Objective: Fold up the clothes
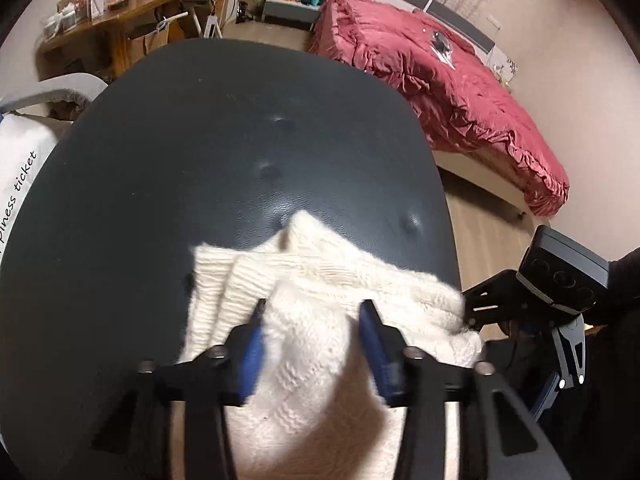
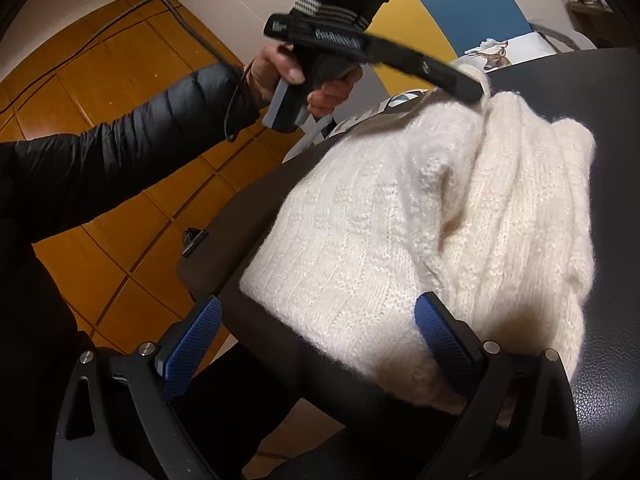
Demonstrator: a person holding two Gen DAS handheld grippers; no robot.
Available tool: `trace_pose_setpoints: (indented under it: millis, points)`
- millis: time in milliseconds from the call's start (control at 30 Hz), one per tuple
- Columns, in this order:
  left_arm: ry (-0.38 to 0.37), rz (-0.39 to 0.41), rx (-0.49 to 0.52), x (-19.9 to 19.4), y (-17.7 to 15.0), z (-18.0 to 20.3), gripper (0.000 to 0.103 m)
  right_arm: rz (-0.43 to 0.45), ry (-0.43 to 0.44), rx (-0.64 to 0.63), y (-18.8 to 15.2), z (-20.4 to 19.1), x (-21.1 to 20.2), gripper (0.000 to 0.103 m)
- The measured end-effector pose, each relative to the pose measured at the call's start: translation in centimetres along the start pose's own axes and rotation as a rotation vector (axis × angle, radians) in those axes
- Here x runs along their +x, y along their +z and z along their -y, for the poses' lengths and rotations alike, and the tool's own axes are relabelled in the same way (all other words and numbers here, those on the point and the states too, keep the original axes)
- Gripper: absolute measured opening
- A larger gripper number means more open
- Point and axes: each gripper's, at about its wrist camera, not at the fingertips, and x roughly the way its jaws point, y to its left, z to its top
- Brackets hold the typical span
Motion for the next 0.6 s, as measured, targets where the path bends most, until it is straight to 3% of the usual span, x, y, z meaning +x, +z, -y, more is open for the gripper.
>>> trace_pose_setpoints:
  millis: [33,167,267,367,533,600]
  points:
    - [0.041,0.032,-0.006,-0.3,-0.2,0.2,0.015,0.003,-0.005,-0.004,0.0,-0.2,-0.1,0.099]
    - [0.123,0.166,-0.053,-2.2,-1.1,1.3,0.012,0.011,-0.030,-0.018,-0.4,-1.3,-0.9,0.099]
    - [0.131,0.299,-0.129,-4.6,-1.0,1.2,0.012,0.010,-0.053,-0.020,-0.3,-1.4,-1.1,0.099]
    - [0.230,0.314,-0.227,-3.2,-0.5,-0.8,0.012,0.033,-0.069,-0.012,-0.4,-1.2,-1.0,0.099]
    - [0.210,0.203,-0.308,2.6,-0.8,-3.3,0.014,0.046,-0.093,-0.020,-0.5,-1.1,-1.2,0.100]
    - [0.206,0.220,-0.344,2.2,-0.8,-3.6,0.019,0.044,-0.093,-0.021,-0.4,-0.9,-1.7,0.100]
